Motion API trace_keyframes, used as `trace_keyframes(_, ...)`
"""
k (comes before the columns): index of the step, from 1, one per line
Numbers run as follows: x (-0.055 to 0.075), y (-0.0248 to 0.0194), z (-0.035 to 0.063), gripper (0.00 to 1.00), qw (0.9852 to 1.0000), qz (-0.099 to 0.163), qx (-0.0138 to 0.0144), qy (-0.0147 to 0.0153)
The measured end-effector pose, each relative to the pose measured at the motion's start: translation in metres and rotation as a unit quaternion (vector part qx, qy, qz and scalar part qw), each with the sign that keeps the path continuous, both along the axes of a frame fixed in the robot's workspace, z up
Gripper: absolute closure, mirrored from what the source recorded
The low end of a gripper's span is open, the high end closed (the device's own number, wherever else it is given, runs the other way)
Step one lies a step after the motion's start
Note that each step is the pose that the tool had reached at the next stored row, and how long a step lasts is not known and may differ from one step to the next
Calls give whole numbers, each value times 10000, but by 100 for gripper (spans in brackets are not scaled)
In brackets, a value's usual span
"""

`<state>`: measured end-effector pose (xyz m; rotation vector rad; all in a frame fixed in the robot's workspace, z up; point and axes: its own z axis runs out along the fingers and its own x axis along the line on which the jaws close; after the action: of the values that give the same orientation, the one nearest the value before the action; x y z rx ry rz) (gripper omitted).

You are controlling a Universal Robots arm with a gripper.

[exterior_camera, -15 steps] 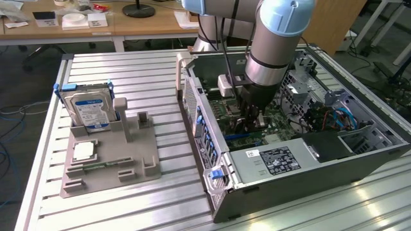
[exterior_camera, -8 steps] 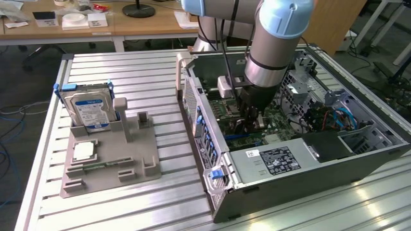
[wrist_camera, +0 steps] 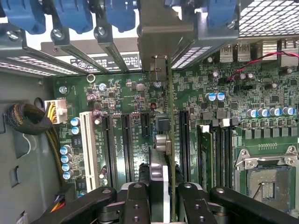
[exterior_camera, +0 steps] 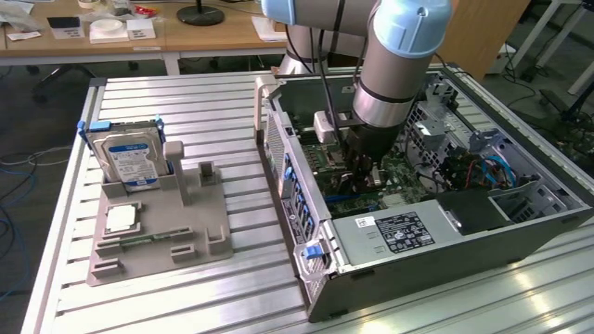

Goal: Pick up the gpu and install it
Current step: 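Insert the gpu into the slot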

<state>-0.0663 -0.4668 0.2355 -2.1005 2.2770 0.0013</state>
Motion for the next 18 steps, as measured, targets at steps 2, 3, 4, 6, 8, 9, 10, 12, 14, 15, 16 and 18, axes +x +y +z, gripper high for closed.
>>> trace_keyframes(2,-1,1,-9,72,10000,0,2,-1)
trace_keyframes(3,-1,0,-13,72,10000,0,1,0)
trace_keyframes(4,-2,0,-16,72,10000,0,0,0)
trace_keyframes(6,-2,1,-25,72,10000,0,0,0)
trace_keyframes(8,-2,0,-34,72,10000,0,0,1)
trace_keyframes(9,-2,0,-35,72,10000,0,0,1)
trace_keyframes(10,-2,0,-35,72,10000,0,0,1)
trace_keyframes(12,-2,0,-36,72,10000,0,0,1)
trace_keyframes(14,-2,0,-36,72,10000,0,0,1)
trace_keyframes(15,-2,1,-34,72,10000,-1,1,4)
trace_keyframes(16,-2,1,-27,72,10000,-1,0,8)
trace_keyframes(18,-2,1,-24,72,10000,0,2,14)
